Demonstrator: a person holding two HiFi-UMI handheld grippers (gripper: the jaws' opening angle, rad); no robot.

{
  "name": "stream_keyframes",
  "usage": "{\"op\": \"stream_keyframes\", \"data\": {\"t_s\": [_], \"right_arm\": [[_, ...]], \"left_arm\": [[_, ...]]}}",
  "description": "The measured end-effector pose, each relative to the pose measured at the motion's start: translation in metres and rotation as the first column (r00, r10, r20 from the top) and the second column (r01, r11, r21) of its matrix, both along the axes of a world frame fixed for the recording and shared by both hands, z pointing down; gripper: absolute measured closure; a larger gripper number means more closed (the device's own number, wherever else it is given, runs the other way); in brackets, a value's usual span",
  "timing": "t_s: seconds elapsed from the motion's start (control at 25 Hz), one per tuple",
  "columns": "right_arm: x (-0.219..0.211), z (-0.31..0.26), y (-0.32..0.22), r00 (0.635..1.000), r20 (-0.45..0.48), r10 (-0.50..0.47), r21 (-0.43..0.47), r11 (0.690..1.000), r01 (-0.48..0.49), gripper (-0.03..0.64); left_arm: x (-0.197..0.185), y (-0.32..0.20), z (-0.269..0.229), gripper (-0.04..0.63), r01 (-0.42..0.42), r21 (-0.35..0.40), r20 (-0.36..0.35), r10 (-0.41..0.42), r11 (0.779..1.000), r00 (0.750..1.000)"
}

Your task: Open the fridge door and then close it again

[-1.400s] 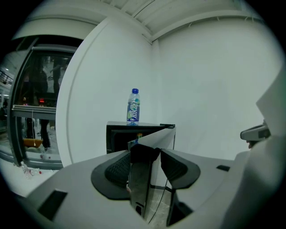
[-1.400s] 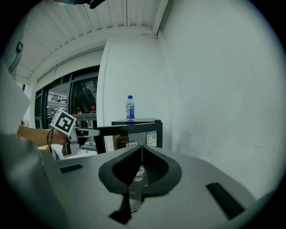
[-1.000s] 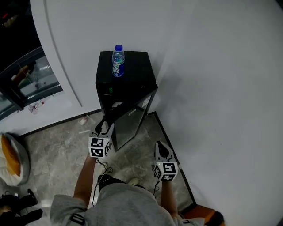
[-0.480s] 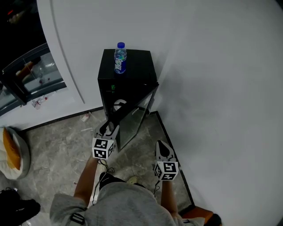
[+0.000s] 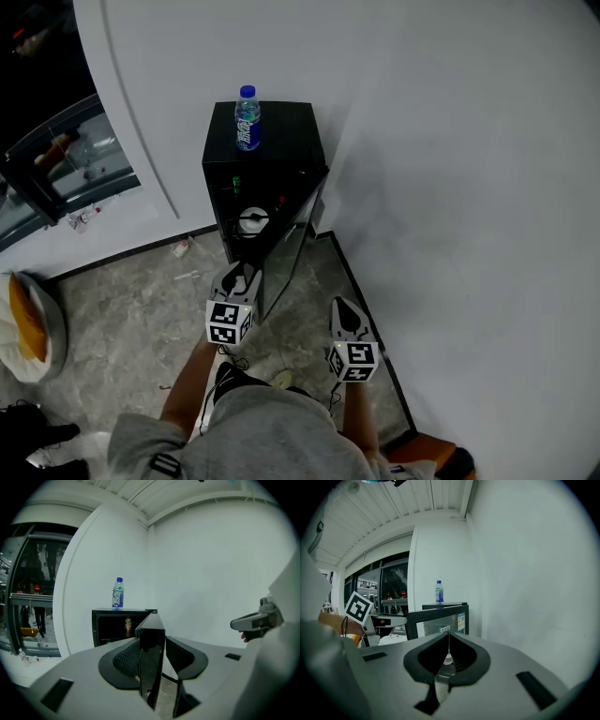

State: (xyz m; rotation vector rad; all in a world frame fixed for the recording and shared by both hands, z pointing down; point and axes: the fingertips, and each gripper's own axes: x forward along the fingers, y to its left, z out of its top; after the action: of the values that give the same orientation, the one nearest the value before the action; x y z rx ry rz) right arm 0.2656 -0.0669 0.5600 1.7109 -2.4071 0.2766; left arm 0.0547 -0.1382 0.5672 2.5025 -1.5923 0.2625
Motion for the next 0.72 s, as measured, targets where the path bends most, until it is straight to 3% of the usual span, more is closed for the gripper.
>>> {"op": "stream_keyframes", "data": {"t_s": [0.72], "right_arm": [[0.030, 0.007, 0.040, 0.996, 0.017, 0.093, -0.011, 0.996, -0.093, 0.592]], "left_arm": [[0.049, 0.032, -0.001, 0.425, -0.104, 0.000, -0.018, 0.104, 0.995, 0.994]]}}
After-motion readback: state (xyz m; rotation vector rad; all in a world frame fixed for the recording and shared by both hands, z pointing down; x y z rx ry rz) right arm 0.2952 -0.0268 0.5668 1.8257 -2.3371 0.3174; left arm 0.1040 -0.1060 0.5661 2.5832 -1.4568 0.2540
